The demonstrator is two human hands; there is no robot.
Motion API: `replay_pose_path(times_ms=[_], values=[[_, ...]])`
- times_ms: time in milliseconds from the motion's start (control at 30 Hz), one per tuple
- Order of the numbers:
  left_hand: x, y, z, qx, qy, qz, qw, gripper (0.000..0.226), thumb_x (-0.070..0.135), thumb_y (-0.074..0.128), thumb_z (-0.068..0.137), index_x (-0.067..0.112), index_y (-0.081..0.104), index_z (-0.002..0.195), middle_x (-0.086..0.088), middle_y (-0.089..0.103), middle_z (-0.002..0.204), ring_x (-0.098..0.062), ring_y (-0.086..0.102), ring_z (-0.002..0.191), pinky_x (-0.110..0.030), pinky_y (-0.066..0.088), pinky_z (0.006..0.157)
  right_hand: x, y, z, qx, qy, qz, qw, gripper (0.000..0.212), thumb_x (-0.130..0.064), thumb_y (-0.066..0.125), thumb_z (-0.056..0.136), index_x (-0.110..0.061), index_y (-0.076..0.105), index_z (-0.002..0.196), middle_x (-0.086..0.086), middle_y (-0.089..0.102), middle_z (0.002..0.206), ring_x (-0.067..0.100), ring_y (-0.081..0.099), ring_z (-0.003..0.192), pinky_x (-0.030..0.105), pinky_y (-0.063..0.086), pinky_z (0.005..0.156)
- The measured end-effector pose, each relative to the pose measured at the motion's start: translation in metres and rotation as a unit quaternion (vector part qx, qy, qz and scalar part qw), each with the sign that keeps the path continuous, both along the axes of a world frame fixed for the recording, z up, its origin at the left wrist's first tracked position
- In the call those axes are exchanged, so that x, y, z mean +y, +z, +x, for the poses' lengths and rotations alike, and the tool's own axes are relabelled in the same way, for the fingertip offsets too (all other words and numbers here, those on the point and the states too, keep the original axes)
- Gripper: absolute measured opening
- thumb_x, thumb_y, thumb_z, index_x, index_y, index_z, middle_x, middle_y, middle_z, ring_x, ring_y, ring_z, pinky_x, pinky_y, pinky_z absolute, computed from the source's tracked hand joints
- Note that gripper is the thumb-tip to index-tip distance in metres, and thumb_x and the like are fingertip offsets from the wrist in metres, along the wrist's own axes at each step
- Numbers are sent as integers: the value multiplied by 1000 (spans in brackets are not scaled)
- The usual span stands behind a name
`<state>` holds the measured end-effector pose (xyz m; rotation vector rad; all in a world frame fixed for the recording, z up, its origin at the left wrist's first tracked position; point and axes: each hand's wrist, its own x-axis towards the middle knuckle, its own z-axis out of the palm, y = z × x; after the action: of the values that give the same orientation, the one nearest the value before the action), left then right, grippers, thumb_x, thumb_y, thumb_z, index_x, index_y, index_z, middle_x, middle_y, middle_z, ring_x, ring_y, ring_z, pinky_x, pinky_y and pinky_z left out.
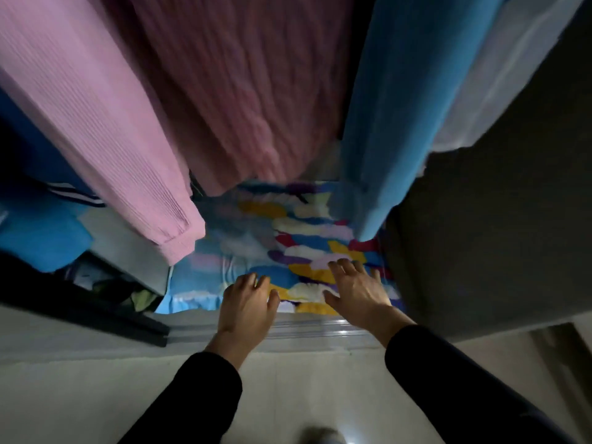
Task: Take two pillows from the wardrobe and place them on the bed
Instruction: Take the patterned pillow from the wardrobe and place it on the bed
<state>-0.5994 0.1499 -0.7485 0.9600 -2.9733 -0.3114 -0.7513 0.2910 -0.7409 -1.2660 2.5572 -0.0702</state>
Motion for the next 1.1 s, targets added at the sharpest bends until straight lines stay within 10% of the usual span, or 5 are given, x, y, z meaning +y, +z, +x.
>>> replay_pose_path(times_ms=[333,800,1100], values=[[-129,-251,-37,61,7,15,998,48,30,46,92,8,44,134,-17,43,142,-29,35,134,-35,27,112,-89,-241,-39,43,-32,-61,997,59,-49,50,86,-17,36,134,5,39,142,26,34,128,48,30,103],[-231,-284,-97,60,26,26,998,81,47,60,82,7,26,144,-17,29,151,-30,26,140,-39,20,116,-127,-289,-121,30,-33,-18,999,99,-80,27,76,-16,4,148,4,4,159,19,0,145,50,3,116],[-237,-306,-118,53,0,-79,995,32,26,39,92,11,63,105,-15,62,120,-32,51,116,-37,40,97,-157,-294,-136,100,0,-104,990,47,-46,53,88,-14,49,122,8,55,117,29,47,110,39,36,92]])
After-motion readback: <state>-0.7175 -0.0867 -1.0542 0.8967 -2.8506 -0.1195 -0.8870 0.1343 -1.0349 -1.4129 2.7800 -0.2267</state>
